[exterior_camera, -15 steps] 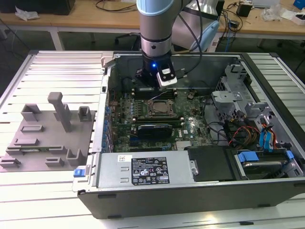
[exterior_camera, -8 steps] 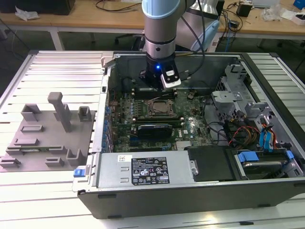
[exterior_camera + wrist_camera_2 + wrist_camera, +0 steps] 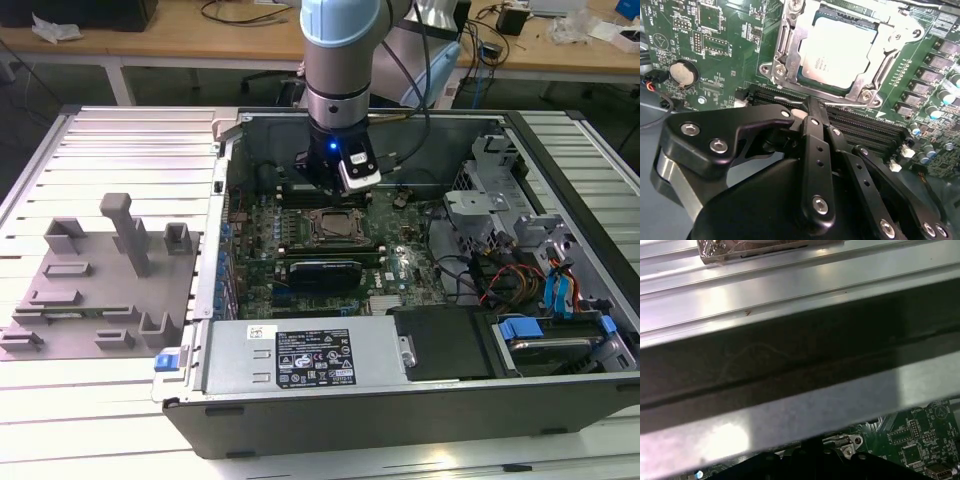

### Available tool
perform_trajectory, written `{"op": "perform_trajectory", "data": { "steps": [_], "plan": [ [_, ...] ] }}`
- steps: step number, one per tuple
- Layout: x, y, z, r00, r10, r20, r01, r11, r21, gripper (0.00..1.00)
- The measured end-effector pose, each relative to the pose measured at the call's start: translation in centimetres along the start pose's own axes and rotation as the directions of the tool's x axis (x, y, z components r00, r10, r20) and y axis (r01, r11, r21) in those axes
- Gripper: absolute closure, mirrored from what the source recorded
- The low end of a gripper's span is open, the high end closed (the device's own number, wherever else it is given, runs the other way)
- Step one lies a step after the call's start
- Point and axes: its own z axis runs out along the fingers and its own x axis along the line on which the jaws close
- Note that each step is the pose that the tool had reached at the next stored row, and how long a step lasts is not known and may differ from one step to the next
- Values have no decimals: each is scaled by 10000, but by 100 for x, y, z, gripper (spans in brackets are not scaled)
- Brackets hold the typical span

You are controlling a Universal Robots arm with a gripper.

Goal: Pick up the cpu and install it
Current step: 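Install the first cpu locking lever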

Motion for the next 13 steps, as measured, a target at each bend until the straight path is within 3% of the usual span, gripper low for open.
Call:
{"op": "perform_trajectory", "data": {
  "steps": [10, 13],
  "plan": [
    [12, 41, 11, 10000, 0, 4, 0, 10000, 7, 89],
    [17, 53, 35, 10000, -21, 66, 20, 9999, 137, 89]
  ]
}}
